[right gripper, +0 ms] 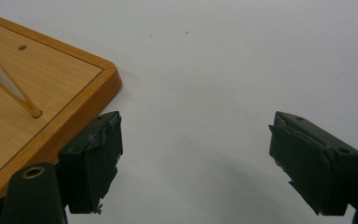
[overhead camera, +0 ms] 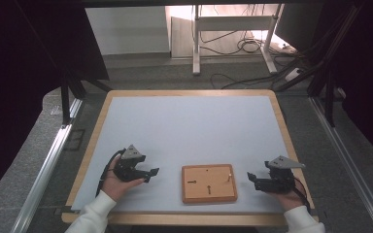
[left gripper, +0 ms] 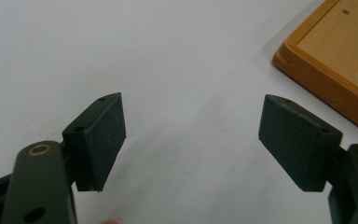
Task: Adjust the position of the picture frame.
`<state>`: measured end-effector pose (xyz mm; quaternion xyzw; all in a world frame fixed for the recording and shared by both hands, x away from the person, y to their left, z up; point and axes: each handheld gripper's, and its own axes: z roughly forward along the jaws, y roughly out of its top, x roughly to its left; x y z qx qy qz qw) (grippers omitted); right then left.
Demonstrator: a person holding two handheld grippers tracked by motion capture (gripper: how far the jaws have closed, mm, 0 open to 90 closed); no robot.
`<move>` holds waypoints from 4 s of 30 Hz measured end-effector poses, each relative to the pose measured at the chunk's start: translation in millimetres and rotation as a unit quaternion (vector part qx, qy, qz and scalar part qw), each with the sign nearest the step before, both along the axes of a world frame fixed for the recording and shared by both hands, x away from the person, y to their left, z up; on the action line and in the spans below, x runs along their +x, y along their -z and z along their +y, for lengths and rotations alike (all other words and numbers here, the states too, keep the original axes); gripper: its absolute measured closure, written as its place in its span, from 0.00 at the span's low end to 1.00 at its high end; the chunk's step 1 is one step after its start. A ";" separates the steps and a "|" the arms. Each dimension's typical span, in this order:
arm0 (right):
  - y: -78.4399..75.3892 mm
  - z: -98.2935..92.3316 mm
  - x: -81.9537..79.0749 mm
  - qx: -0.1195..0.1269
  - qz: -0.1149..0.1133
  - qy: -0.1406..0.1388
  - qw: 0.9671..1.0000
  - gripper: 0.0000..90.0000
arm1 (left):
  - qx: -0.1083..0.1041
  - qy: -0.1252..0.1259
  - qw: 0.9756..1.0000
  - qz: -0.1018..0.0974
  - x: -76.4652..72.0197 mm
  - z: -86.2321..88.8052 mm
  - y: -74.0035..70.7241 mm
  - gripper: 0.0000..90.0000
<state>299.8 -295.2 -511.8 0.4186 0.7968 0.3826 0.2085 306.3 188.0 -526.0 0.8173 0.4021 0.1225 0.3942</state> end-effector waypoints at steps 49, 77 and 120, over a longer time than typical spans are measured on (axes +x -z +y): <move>-6.9 38.4 -27.2 -0.003 0.003 -0.087 0.996 0.29 | 0.002 0.020 1.000 0.005 6.9 0.7 2.4 0.23; -2.4 74.8 -13.2 -0.016 0.021 -0.141 0.990 0.94 | 0.005 0.010 1.000 0.004 8.3 0.4 4.6 0.21; 0.1 159.2 77.6 0.017 -0.001 -0.174 0.985 0.95 | 0.000 0.003 1.000 -0.004 8.0 2.9 2.8 0.22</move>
